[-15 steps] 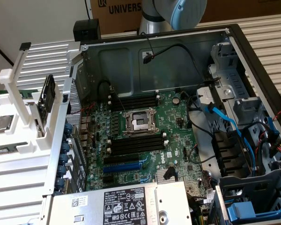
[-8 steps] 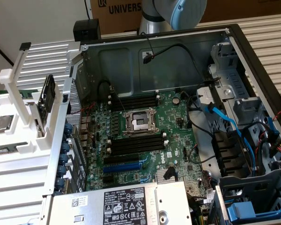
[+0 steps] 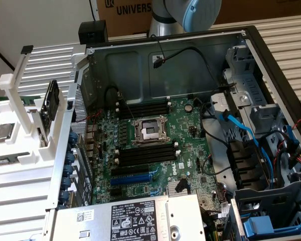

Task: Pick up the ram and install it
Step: 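Pick up the ram and move it above insertion slot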

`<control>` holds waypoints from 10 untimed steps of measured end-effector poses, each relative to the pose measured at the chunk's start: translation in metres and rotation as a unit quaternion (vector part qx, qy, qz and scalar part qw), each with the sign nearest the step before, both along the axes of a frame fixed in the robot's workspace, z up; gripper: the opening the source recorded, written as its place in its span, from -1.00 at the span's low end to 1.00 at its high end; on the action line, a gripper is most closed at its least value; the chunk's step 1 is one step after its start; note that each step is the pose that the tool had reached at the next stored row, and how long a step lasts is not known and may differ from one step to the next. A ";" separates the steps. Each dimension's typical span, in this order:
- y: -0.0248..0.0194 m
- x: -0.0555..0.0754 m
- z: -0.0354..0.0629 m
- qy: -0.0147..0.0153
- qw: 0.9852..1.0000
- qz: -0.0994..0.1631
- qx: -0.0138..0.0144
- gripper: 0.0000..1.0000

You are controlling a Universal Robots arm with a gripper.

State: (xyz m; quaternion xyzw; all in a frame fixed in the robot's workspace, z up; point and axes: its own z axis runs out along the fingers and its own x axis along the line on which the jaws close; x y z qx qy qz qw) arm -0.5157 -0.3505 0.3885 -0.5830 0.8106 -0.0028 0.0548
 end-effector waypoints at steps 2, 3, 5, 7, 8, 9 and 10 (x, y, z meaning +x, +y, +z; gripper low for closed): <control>-0.0001 0.000 0.0000 0.000 1.000 0.000 0.000 -0.80; -0.0001 0.000 -0.0001 0.000 1.000 0.000 0.000 -0.80; -0.0001 0.000 0.0000 0.000 1.000 0.000 0.000 -0.80; -0.0001 0.000 0.0000 0.000 1.000 0.003 0.000 -0.80; -0.0001 0.000 0.0000 0.000 1.000 0.012 0.000 -0.80; -0.0001 0.000 -0.0001 0.000 1.000 0.021 0.000 -0.80; -0.0001 0.000 -0.0002 0.000 1.000 0.030 0.000 -0.80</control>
